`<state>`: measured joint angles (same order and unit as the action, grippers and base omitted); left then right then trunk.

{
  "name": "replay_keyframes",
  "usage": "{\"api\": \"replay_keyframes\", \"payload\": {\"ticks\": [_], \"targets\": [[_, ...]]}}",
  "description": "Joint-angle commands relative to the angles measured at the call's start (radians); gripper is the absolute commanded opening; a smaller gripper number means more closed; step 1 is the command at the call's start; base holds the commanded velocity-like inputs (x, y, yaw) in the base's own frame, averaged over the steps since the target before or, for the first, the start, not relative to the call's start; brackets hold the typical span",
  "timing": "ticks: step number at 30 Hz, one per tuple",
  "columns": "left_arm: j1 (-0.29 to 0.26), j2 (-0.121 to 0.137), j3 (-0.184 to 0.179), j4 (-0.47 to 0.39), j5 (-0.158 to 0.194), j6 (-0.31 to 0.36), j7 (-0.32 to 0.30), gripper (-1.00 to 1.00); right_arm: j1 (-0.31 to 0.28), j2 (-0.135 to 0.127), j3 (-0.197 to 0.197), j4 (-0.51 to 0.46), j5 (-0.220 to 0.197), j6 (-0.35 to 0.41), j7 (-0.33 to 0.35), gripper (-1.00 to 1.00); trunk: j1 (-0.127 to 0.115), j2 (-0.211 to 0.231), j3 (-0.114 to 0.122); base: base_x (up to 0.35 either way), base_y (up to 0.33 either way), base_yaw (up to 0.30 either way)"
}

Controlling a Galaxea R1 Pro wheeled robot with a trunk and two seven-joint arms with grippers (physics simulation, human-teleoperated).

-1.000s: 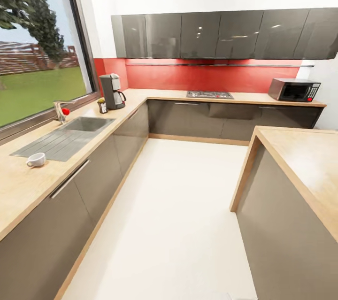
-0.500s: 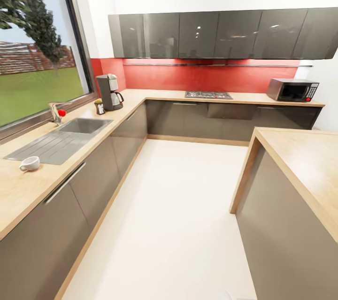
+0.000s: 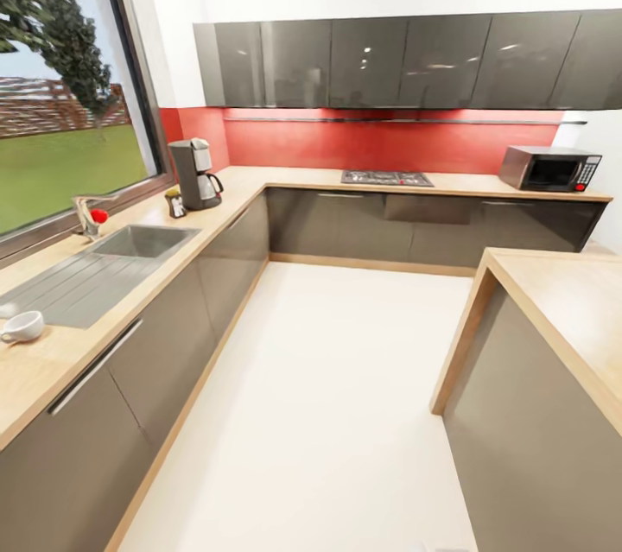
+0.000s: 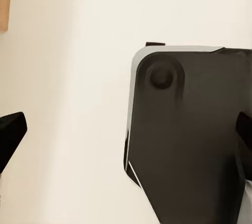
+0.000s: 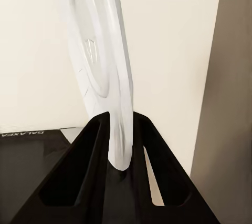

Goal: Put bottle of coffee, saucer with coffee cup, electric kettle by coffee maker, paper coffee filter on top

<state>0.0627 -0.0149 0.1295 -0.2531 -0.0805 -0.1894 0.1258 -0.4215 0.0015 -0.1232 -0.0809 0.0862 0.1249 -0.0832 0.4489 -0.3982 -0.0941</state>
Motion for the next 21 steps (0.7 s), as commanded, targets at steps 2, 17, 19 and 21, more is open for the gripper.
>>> {"api": "replay_keyframes", "payload": {"ticks": [2,17,19,21], "targets": [[0.000,-0.001,0.006,-0.002,-0.008,-0.002,0.002,1.00,0.000,0.000,-0.008,-0.002,0.007,0.006,0.001,-1.00,0.001,-0.002,-0.002,0.337,0.000,0.000],[0.000,0.001,0.007,-0.002,-0.008,-0.003,0.002,1.00,0.000,0.000,-0.009,-0.003,0.007,0.006,0.001,-1.00,0.001,-0.002,-0.002,0.337,0.000,0.003],[0.000,0.002,0.007,-0.002,-0.008,-0.003,0.003,1.00,0.000,0.000,-0.009,-0.003,0.007,0.006,0.001,-1.00,0.001,-0.002,-0.002,0.337,0.000,0.140],[0.000,0.001,0.007,-0.002,-0.008,-0.003,0.003,1.00,0.000,0.000,-0.009,-0.003,0.006,0.006,0.000,-1.00,0.001,-0.002,-0.002,0.337,0.000,0.221]]}}
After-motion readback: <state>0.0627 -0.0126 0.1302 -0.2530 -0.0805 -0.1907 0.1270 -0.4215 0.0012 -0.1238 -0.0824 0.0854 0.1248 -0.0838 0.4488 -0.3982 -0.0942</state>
